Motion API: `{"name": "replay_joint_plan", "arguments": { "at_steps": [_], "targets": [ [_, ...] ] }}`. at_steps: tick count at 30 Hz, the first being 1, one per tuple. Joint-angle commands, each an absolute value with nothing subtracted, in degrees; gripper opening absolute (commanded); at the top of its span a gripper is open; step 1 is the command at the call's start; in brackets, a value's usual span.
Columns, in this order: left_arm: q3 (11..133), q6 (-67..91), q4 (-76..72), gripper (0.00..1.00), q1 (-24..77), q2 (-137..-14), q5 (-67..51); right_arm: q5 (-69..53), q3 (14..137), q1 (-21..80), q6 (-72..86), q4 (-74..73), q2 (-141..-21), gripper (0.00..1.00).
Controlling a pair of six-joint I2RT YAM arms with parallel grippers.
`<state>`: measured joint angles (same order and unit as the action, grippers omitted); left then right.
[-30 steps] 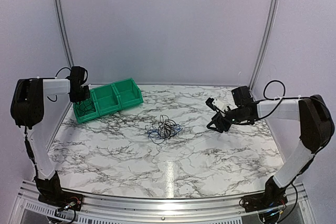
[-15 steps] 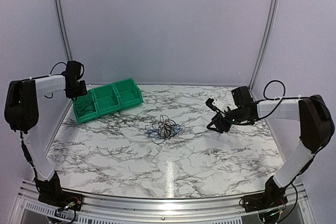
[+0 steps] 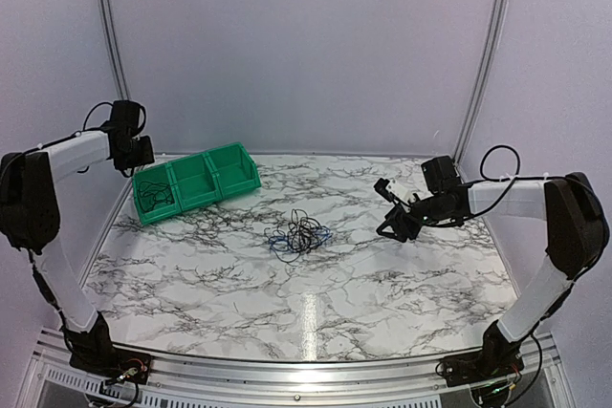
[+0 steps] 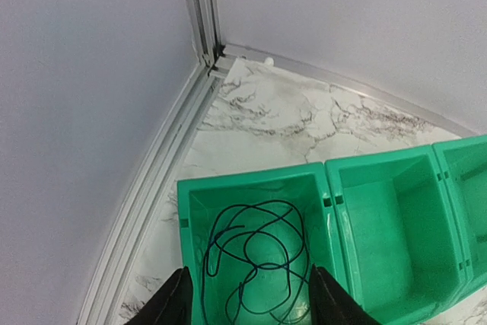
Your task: Untangle the cables
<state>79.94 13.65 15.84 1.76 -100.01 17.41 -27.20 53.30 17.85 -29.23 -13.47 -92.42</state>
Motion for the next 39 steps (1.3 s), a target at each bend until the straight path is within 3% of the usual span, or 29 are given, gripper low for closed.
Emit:
{"name": "replay_joint_plan", "arguments": {
  "at_steps": [1, 6, 7, 8, 9, 20, 27, 31, 34, 39],
  "targets": [
    [80.81, 14.01, 21.58, 0.55, 1.29, -103.43, 12.11, -28.0, 55.2, 18.28, -30.01, -13.97, -91.77, 0.58],
    [81.03, 14.42, 21.58, 0.58, 1.4, -101.51, 10.16, -27.96, 55.18, 18.31, -30.04, -14.01, -91.85, 0.58],
    [80.93, 14.15, 21.58, 0.65, 1.37, -100.66, 8.72, -27.96, 55.19, 18.36, -30.07, -13.98, -91.93, 0.58],
    [80.69, 13.71, 21.48, 0.88, 1.4, -99.85, 6.9, -27.96, 55.2, 18.37, -30.14, -13.95, -92.05, 0.58],
    [80.45, 13.56, 21.31, 0.98, 1.57, -98.68, 5.43, -28.01, 55.2, 18.37, -30.15, -14.02, -92.15, 0.58],
    [67.55, 2.17, 9.86, 0.99, 15.04, -80.36, -2.17, -25.93, 58.81, 20.2, -31.28, -15.92, -89.57, 0.57],
    [57.64, 4.69, -5.82, 0.99, 22.38, -79.01, -7.6, -23.16, 70.27, 26.3, -33.6, -21.29, -93.48, 0.57],
    [53.71, 7.24, -11.29, 0.99, 24.13, -79.34, -1.22, -24.11, 78.35, 28.49, -31.7, -22.89, -99.63, 0.57],
    [56.34, 14.48, -5.36, 0.99, 22.47, -82.53, 11.74, -25.41, 85.49, 29.43, -29.92, -24.77, -106.02, 0.57],
    [69.83, 19.74, 11.43, 0.99, 15.05, -92.65, 4.18, -28.16, 95.07, 30.5, -27.67, -26.37, -115.15, 0.53]
  ]
}}
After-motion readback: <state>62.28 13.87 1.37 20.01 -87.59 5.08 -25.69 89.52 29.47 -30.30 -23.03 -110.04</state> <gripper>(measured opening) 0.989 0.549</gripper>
